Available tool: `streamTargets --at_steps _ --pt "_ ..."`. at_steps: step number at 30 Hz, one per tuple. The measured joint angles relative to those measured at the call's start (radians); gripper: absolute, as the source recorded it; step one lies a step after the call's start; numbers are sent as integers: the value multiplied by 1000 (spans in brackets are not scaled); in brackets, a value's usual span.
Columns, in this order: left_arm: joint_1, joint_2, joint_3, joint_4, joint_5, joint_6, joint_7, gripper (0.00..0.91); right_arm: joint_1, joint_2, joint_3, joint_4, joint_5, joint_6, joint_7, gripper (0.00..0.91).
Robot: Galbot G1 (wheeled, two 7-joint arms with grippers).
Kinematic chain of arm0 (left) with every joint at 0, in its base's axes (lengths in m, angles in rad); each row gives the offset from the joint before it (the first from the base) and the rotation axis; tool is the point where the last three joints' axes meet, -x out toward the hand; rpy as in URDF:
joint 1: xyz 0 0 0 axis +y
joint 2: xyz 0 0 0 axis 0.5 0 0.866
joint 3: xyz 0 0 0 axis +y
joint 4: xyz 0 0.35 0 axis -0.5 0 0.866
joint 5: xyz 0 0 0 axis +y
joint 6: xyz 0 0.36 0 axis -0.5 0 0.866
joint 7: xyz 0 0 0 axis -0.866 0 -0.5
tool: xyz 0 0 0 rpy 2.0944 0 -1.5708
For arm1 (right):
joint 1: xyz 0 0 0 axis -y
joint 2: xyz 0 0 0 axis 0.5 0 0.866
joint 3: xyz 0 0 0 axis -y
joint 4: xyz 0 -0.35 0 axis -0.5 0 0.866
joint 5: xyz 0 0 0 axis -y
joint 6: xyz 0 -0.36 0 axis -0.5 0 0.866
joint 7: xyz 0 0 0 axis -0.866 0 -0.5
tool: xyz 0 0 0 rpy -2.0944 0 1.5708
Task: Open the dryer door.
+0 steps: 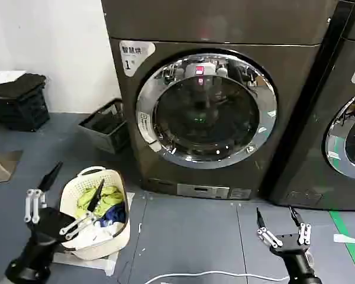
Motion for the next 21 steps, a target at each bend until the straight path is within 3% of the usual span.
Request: streamTargets --at_steps 8,21 --pt "4 -1 0 -7 0 0 0 907 84 -66 -27 -56 12 -29 -4 907" --pt "10 -2 1 -26 8 3 1 907 322 -227 -97 -209 108 -45 -46 907"
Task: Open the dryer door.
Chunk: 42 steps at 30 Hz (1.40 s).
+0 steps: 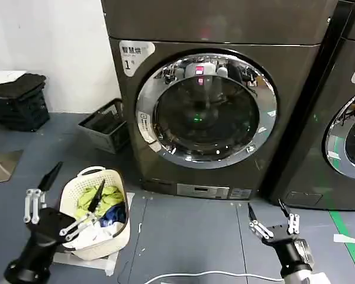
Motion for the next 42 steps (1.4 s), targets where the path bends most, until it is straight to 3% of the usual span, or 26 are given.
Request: streamTargets --at_steps 12,21,42 --pt "10 -5 0 -8 7 0 1 907 256 -127 -147 -146 123 25 -57 907" --pt "10 -7 0 -7 9 0 1 907 463 -168 -286 -256 181 55 -74 907" --pt "11 -6 -2 -4 11 0 2 907 833 -101 -555 -516 221 83 -97 907"
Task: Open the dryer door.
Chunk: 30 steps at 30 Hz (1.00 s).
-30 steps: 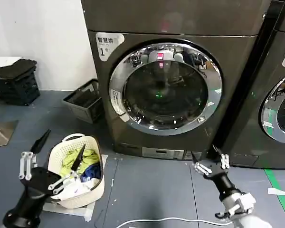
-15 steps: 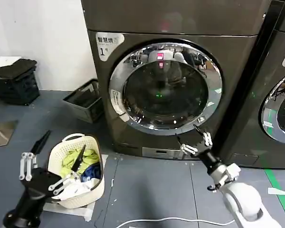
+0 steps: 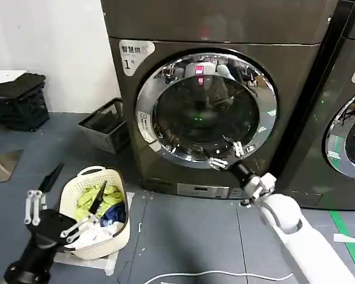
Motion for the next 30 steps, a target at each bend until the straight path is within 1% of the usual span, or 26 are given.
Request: streamTargets --at_steps 7,21,30 --pt "0 0 0 0 0 1 1 907 85 40 -64 -72 -4 5 -7 907" --pt "3 -3 -1 0 1 1 1 907 195 117 -147 -204 -9 14 -24 907" --pt "5 -3 0 -2 1 0 2 907 243 172 -181 -284 -25 35 -45 907"
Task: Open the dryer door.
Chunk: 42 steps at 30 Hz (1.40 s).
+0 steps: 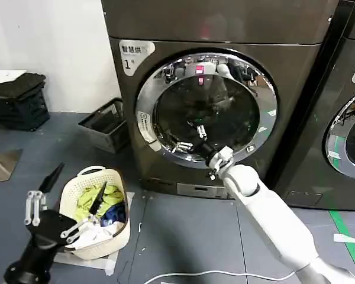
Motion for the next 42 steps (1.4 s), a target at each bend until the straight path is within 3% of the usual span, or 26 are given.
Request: streamTargets --at_steps 16,42 --pt "-1 0 -2 -2 0 0 0 907 59 88 -28 -103 -27 2 -18 907" --pt "1 -3 -3 -2 -3 0 0 907 116 172 -46 -175 -44 5 -47 907"
